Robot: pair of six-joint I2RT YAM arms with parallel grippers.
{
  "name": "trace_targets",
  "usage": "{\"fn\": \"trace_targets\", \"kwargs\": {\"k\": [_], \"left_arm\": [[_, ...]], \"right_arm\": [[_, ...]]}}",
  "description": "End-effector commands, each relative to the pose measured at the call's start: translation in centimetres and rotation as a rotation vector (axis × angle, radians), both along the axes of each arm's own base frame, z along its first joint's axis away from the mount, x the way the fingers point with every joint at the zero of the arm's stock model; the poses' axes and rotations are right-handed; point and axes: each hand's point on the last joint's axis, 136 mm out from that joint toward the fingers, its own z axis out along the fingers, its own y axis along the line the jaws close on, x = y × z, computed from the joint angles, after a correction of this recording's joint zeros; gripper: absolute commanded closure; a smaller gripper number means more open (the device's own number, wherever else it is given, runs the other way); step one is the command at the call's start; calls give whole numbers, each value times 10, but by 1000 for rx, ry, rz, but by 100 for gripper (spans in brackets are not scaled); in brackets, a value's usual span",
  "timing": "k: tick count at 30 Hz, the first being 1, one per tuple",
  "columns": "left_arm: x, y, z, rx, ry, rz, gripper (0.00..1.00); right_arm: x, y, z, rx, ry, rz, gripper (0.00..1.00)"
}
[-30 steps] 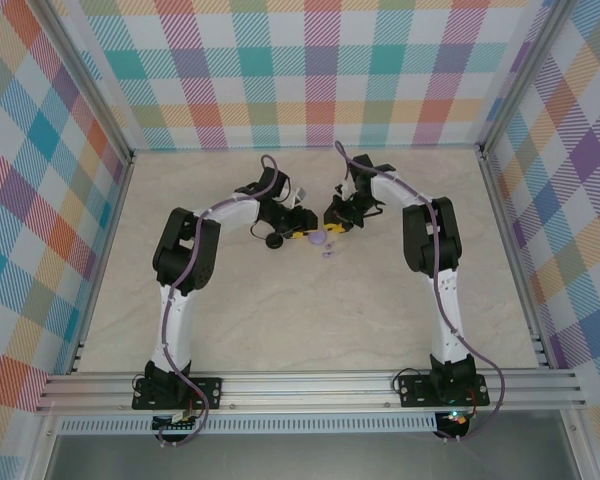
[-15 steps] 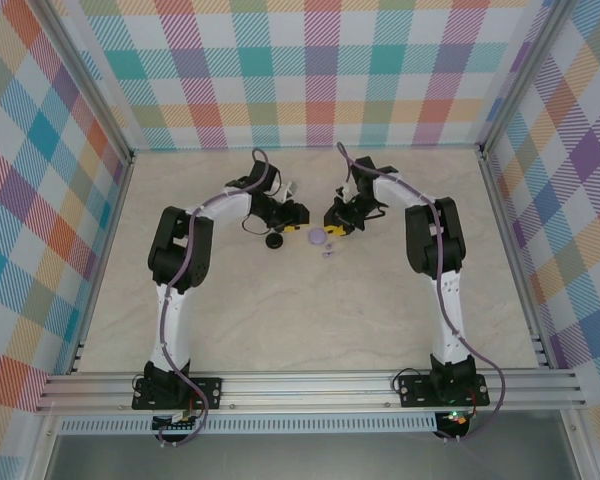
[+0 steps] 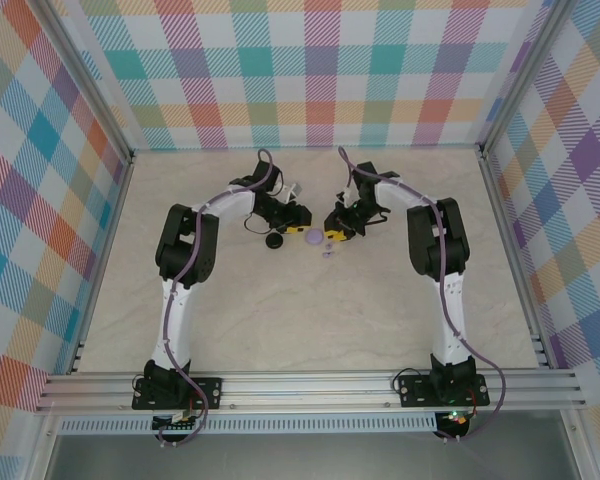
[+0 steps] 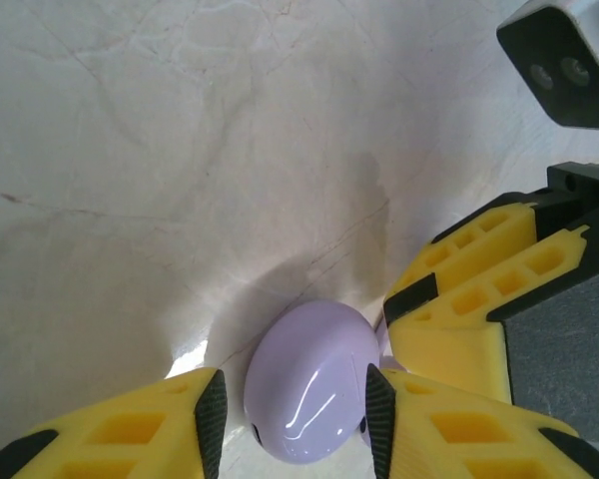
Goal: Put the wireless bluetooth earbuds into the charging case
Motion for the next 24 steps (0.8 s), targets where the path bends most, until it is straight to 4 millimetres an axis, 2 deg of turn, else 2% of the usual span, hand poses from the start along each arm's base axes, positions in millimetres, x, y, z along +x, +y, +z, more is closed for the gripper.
{"fn": "trace_targets", "kwargs": {"k": [1,8,24], "left_arm": [[-9,-5,4,-29,14,-43,57],[-16,-7,7,-33,15,-57,59],[-34,-11,7,-49,37,-64,60]], "right_arm": [[1,4,25,36,-42,6,78],[-5,11,14,16,-10,36,80],[12,17,1,-16,3,34,84]]}}
